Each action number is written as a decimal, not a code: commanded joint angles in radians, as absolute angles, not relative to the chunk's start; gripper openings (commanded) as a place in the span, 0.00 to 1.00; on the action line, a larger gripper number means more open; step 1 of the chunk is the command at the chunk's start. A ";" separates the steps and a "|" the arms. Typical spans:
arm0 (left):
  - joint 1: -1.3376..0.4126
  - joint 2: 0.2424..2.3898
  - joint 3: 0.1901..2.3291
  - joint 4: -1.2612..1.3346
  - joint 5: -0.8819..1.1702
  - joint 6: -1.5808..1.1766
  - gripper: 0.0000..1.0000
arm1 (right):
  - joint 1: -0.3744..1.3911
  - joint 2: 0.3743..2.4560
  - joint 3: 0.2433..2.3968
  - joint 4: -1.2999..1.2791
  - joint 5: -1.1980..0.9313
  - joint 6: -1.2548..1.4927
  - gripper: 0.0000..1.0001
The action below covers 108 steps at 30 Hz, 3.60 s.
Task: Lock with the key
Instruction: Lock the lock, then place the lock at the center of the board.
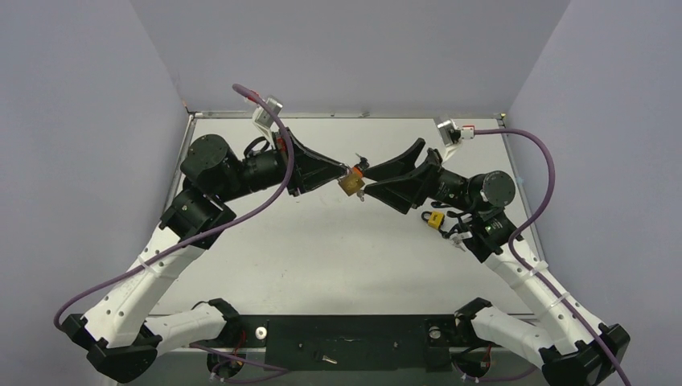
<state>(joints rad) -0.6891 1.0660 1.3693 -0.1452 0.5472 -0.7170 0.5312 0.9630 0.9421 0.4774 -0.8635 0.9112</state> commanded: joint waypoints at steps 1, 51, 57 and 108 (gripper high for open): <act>-0.669 1.077 1.383 -0.017 0.585 -0.752 0.00 | 0.549 0.948 0.968 0.568 -0.885 0.907 0.56; -0.485 1.112 1.332 0.261 0.606 -0.942 0.00 | 0.596 0.896 0.929 0.173 -0.753 0.635 0.00; -0.467 1.159 1.328 0.332 0.589 -0.950 0.00 | 0.546 0.839 0.834 0.123 -0.729 0.638 0.00; -0.787 1.902 1.020 0.372 0.309 -0.926 0.40 | 0.571 1.164 0.626 -0.341 0.287 0.791 0.62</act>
